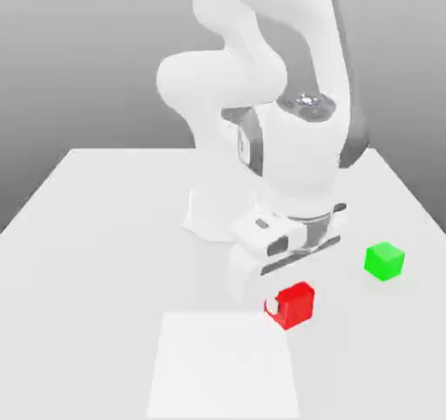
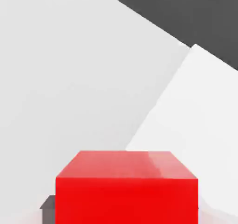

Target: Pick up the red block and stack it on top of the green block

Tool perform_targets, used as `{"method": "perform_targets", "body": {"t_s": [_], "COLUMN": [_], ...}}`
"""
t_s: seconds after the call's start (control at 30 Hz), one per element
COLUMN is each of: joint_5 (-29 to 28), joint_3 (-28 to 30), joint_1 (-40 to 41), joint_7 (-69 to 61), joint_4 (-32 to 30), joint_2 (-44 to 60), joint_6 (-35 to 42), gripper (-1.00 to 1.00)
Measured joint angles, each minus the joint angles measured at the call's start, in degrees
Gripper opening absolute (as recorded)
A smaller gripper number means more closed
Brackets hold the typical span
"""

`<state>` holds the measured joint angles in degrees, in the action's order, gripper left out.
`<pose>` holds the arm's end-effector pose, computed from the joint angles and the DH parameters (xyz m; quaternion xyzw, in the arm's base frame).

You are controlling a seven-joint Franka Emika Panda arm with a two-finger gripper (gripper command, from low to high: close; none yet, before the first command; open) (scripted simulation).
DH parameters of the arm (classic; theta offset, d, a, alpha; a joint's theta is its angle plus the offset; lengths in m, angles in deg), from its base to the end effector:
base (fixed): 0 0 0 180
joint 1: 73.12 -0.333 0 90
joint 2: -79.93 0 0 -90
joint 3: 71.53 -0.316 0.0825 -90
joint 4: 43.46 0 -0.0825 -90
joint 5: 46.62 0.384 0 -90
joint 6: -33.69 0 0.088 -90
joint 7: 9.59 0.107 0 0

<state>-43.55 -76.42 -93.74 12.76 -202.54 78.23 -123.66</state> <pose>0.3483 0.1635 0.2215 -1.0000 -0.0028 0.0039 0.0082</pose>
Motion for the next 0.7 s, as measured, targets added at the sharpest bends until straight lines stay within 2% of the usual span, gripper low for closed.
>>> {"method": "perform_targets", "body": {"t_s": [0.33, 0.43, 0.57, 0.6, 0.7], "joint_5": [5.04, 2.57, -5.94, -7.75, -7.75], "joint_3": [-13.64, -15.32, -13.94, -13.25, -13.25], "joint_1": [-21.46, -22.09, -21.71, -21.86, -21.85], "joint_7": [-8.11, -6.73, -0.82, 0.46, 0.46], "joint_4": [-4.48, -4.69, -4.44, -4.37, -4.37], "joint_2": [-8.84, -4.90, 3.43, 4.86, 4.86], "joint_6": [4.02, -0.07, -7.73, -9.01, -9.01], "gripper": [-1.00, -1.00, -1.00, 1.00, 1.00]}}
